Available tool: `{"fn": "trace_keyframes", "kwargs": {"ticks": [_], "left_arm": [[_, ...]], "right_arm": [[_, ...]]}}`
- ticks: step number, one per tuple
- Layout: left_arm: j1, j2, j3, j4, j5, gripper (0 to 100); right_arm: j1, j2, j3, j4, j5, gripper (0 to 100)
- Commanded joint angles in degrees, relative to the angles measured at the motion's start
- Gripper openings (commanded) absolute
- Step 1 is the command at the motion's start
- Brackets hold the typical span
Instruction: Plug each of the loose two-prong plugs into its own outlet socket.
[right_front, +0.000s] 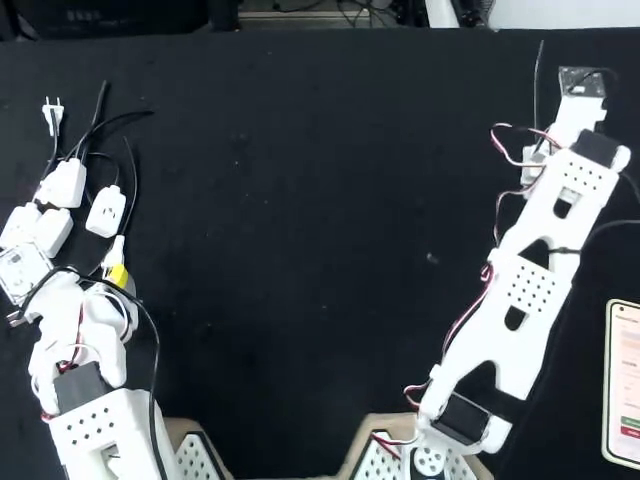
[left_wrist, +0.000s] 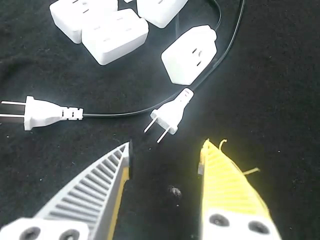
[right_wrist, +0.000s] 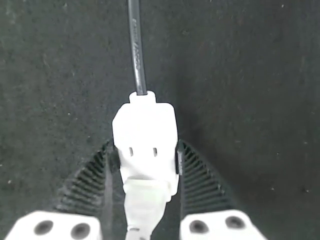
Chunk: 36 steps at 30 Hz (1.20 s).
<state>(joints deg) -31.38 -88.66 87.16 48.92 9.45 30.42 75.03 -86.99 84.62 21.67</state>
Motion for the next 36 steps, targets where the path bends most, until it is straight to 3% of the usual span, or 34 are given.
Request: {"fn": "trace_keyframes", "kwargs": {"ticks": [1, 8, 20, 24, 36], "left_arm": [[0.75, 0.09, -3.03, -0.97, 0.26, 23], [0.75, 0.09, -3.03, -0.88, 0.26, 23], [0.75, 0.09, -3.03, -0.97, 0.26, 23], [0.75, 0.09, -3.03, -0.97, 0.26, 23], [0.75, 0.09, -3.03, -0.97, 0.26, 23]], "right_arm": [[0.70, -0.04, -4.53, 0.70, 0.70, 3.4], [0.53, 0.92, -3.56, -0.70, 0.53, 19.9], [-2.20, -4.88, -8.40, -4.92, 0.26, 20.5], [-3.60, -10.15, -8.48, -4.66, -3.43, 20.5], [-13.89, -24.92, -8.48, 11.25, -4.40, 20.2]]}}
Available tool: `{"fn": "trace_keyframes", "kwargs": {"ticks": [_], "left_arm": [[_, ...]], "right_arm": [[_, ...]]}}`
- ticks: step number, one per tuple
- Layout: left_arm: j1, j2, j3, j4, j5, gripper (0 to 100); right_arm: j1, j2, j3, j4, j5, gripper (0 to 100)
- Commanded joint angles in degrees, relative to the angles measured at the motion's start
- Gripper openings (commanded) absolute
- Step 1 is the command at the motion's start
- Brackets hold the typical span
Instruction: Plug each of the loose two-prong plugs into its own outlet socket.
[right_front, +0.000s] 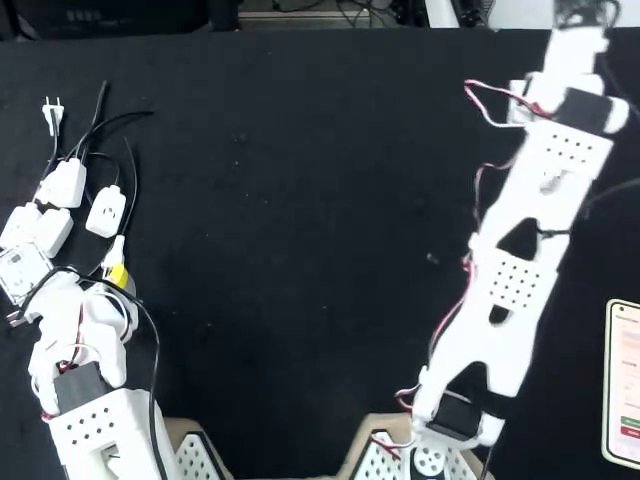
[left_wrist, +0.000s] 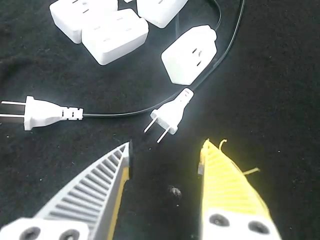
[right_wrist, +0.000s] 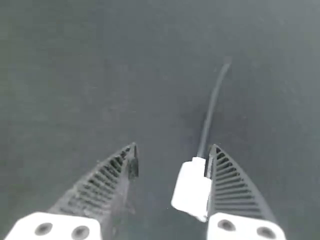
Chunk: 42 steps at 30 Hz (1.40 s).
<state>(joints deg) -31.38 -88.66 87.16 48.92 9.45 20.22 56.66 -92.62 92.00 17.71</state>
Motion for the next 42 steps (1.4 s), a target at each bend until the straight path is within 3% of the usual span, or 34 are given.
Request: {"fn": "trace_keyframes", "kwargs": {"ticks": [1, 6, 11, 25, 31, 37, 42], "left_arm": [[0.75, 0.09, -3.03, -0.97, 0.26, 23], [0.75, 0.09, -3.03, -0.97, 0.26, 23], [0.75, 0.09, -3.03, -0.97, 0.26, 23], [0.84, 0.09, -2.95, -1.05, 0.26, 23], [0.84, 0.09, -2.95, -1.14, 0.26, 23], [4.53, 0.09, -2.07, -1.14, 0.18, 23], [5.41, 0.09, -2.07, -1.14, 0.18, 23]], "right_arm": [[-4.75, -7.34, -2.86, 5.36, -0.44, 20.2], [-8.18, -10.15, -1.80, 9.32, -0.70, 20.1], [-8.70, -14.64, 6.64, 9.41, -6.59, 20.1], [-24.35, -58.77, 73.98, 2.64, -7.12, 20.2], [-34.99, -72.31, 107.30, -15.21, -7.47, 20.1], [-44.57, -84.44, 137.54, -42.90, -9.49, 20.1], [-45.63, -93.67, 153.27, -56.70, -15.38, 14.3]]}}
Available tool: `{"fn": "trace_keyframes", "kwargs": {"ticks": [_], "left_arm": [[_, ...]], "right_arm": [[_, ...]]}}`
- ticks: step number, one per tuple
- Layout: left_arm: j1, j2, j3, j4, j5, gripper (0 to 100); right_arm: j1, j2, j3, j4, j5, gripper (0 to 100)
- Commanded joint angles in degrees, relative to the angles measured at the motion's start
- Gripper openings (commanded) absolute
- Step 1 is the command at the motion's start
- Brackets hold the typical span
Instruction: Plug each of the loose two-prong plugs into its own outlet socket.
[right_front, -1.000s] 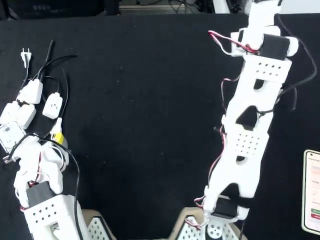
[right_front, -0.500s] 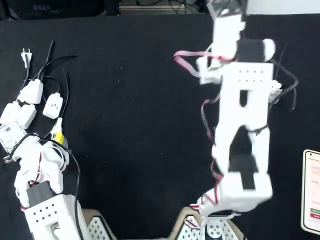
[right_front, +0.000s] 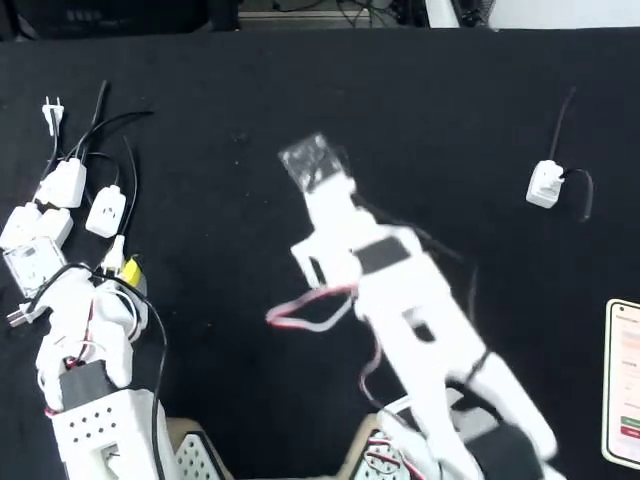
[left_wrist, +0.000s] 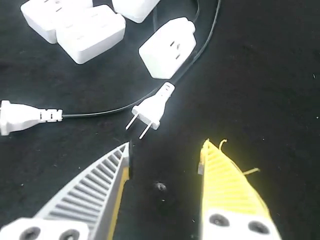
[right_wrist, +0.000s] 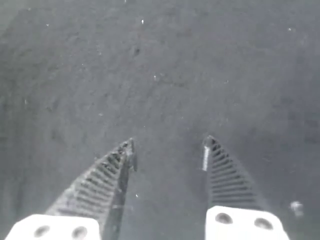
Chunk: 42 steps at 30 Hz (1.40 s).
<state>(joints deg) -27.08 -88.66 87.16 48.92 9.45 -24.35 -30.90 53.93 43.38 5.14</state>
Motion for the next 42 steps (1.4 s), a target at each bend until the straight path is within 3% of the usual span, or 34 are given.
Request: {"fn": "trace_keyframes", "kwargs": {"ticks": [1, 4, 9, 12, 20, 24, 30, 34, 42], "left_arm": [[1.10, 0.09, -2.07, -1.23, 0.18, 23], [1.10, 0.09, -2.07, -1.23, 0.18, 23], [1.80, 0.18, -1.89, -1.23, -5.01, 23], [6.46, 0.18, -0.57, -1.23, -9.05, 23], [15.69, 0.18, 2.33, -2.29, -16.26, 23], [15.60, 0.18, 3.65, -4.84, -16.09, 23], [15.60, 0.18, 2.51, -2.73, -16.35, 23], [14.90, 0.62, -4.62, 1.85, -19.25, 24], [2.86, 0.88, -24.48, 3.78, -25.76, 24]], "right_arm": [[-1.14, -7.78, 9.10, -9.76, -3.78, 10.4], [-1.14, -11.12, 14.29, -14.68, -3.78, 0.8], [-1.14, -13.14, 20.18, -21.45, -3.08, 10.6], [-1.14, -13.14, 21.93, -24.62, -2.99, 14.7], [-1.14, -13.05, 22.90, -25.67, -2.90, 14.8], [-1.05, -13.05, 22.99, -25.76, -2.90, 0.5], [-1.05, -13.05, 22.99, -25.76, -2.90, 3.5], [-1.14, -13.05, 22.99, -25.76, -2.81, 3.5], [-1.14, -13.05, 22.99, -25.76, -2.81, 3.5]]}}
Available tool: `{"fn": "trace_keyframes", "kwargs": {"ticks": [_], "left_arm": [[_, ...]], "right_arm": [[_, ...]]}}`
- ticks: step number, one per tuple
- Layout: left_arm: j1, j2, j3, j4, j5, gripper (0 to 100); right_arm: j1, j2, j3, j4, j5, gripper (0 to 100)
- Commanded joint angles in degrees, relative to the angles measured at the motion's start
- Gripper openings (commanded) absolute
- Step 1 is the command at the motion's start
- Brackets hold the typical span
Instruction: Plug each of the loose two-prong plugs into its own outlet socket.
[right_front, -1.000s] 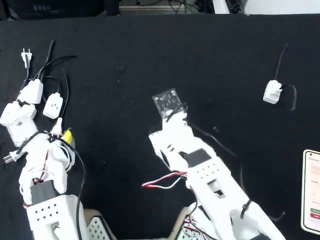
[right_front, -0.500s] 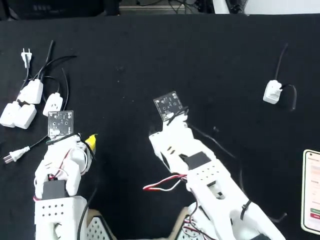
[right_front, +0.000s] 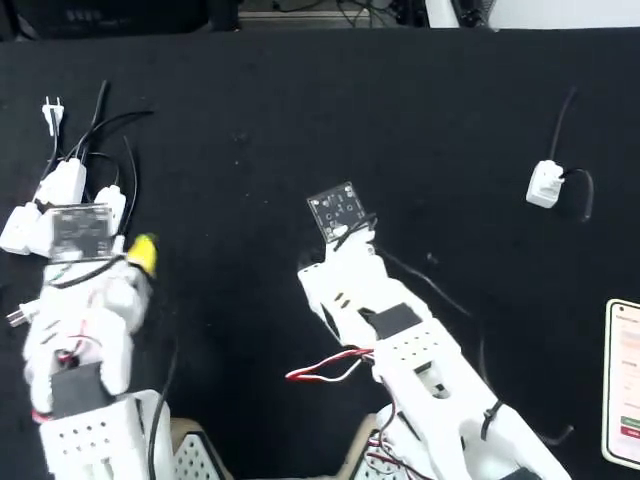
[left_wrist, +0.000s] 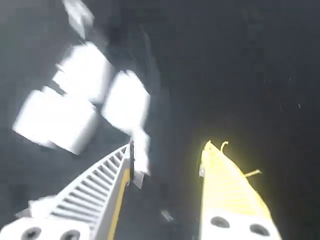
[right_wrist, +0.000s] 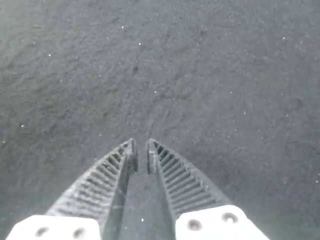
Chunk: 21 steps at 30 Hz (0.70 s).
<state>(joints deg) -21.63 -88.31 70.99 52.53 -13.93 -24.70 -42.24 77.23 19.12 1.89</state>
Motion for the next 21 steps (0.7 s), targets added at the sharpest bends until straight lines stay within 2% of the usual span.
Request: {"fn": "trace_keyframes", "kwargs": {"ticks": [1, 5, 10, 16, 21], "left_arm": [[-3.03, 0.79, -9.45, 0.26, -2.99, 24], [-3.12, 7.74, -12.18, 0.26, -4.57, 24], [-3.12, 27.08, -19.47, 0.18, -4.57, 24], [-2.86, 52.13, -35.03, 3.52, -9.14, 24], [-3.12, 71.65, -50.24, 8.09, -9.41, 24]], "right_arm": [[-0.79, -1.71, -0.22, -1.49, 0.44, 3.5], [-0.79, -1.71, -0.22, -1.49, 0.44, 3.5], [-0.79, -1.71, 0.22, -1.58, 0.44, 3.5], [-0.79, -1.71, 0.31, -1.58, 0.44, 3.5], [-0.79, -1.71, 0.31, -1.58, 0.44, 3.5]]}}
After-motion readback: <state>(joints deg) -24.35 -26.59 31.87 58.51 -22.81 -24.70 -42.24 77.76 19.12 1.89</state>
